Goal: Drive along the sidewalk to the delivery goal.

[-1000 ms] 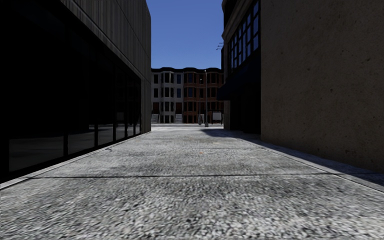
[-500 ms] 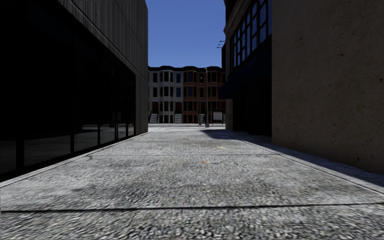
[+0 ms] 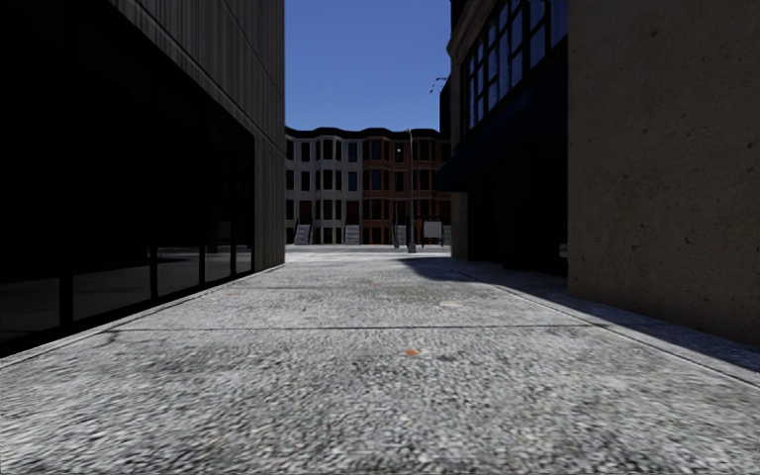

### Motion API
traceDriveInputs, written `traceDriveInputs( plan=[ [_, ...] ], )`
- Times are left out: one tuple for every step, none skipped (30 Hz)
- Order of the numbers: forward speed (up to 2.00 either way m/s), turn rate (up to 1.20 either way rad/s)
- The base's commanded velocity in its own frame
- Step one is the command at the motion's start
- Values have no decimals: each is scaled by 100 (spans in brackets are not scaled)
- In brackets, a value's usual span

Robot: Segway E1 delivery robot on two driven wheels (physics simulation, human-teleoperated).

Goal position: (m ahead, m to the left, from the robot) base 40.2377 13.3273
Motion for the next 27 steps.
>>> traceDriveInputs(
  plan=[
    [200,0],
    [200,0],
    [200,0],
    [200,0],
    [200,0],
    [200,0],
    [200,0],
    [200,0],
    [200,0],
    [200,0],
    [200,0],
    [200,0],
    [200,0],
    [200,0],
    [200,0],
    [200,0],
    [200,0],
    [200,0],
    [200,0],
    [200,0],
    [200,0],
    [200,0],
    [200,0],
    [200,0],
    [200,0],
    [200,0],
    [200,0]
  ],
)
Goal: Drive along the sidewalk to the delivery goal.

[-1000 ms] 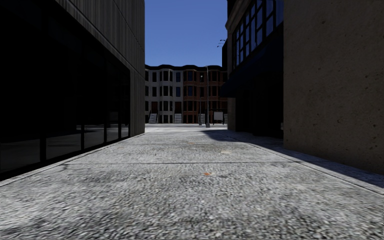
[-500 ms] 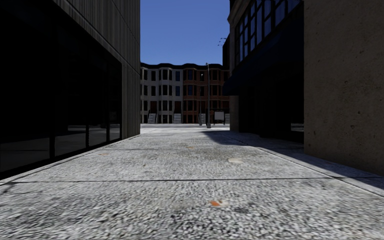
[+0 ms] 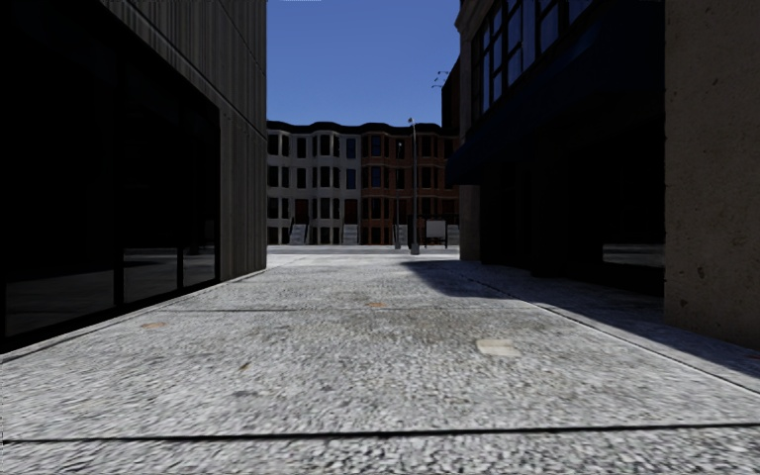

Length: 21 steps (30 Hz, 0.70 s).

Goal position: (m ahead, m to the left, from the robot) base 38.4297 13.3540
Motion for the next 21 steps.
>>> traceDriveInputs(
  plan=[
    [200,0],
    [200,0],
    [200,0],
    [200,0],
    [200,0],
    [200,0],
    [200,0],
    [200,0],
    [200,0],
    [200,0],
    [200,0],
    [200,0],
    [200,0],
    [200,0],
    [200,0],
    [200,0],
    [200,0],
    [200,0],
    [200,0],
    [200,0],
    [200,0]
  ],
)
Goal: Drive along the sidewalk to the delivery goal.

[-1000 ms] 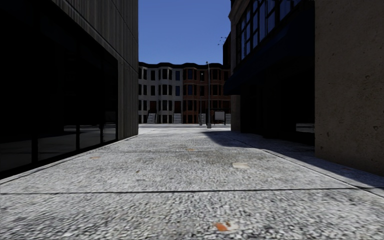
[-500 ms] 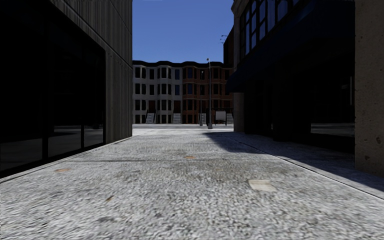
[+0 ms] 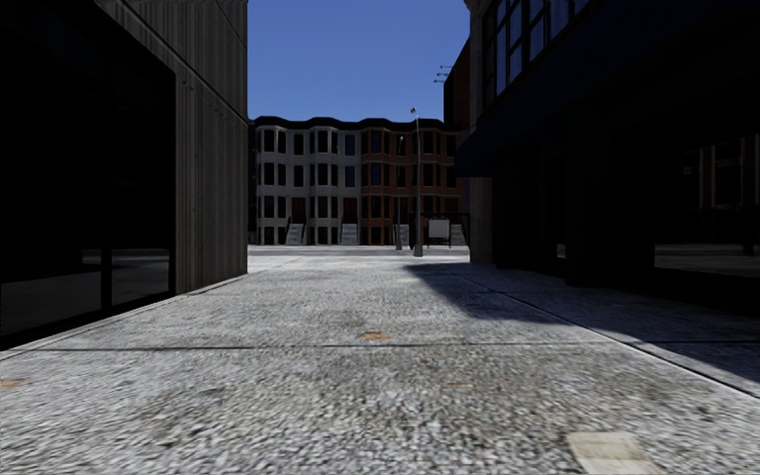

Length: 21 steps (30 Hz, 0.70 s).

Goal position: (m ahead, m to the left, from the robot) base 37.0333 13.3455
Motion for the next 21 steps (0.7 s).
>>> traceDriveInputs(
  plan=[
    [200,0],
    [200,0],
    [200,0],
    [200,0],
    [200,0],
    [200,0],
    [200,0],
    [200,0],
    [200,0],
    [200,0],
    [200,0],
    [200,0],
    [200,0],
    [200,0],
    [200,0],
    [200,0],
    [200,0],
    [200,0],
    [200,0],
    [200,0],
    [200,0]
  ],
)
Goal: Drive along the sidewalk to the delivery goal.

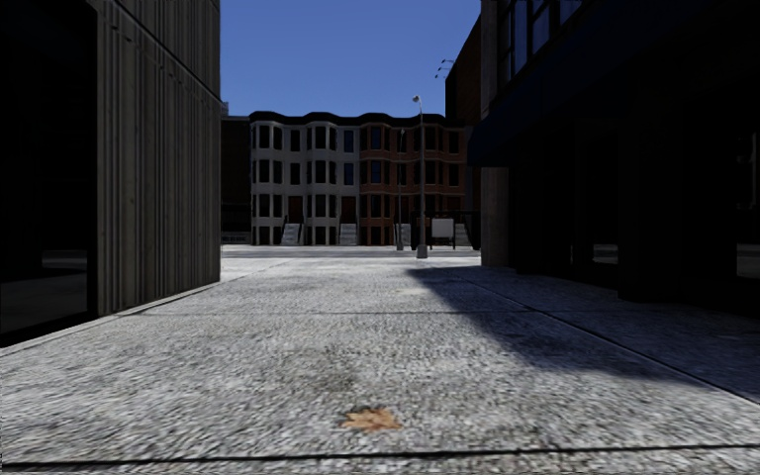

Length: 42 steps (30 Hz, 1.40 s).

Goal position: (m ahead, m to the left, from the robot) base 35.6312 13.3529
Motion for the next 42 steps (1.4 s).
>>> traceDriveInputs(
  plan=[
    [200,0],
    [200,0],
    [200,0],
    [200,0],
    [200,0],
    [200,0],
    [200,0],
    [200,0],
    [200,0],
    [200,0],
    [200,0],
    [200,0],
    [200,0],
    [200,0],
    [200,0],
    [200,0],
    [200,0],
    [200,0],
    [200,0],
    [200,0],
    [200,0],
    [200,0],
    [200,0],
    [200,0],
    [200,0],
    [200,0],
    [200,0],
    [200,0],
    [200,0],
    [200,0],
    [200,0],
    [200,0],
    [200,0],
    [200,0],
    [200,0],
    [200,0],
    [200,0],
    [200,0],
    [200,0],
    [200,0],
    [200,0],
    [200,0]
  ],
)
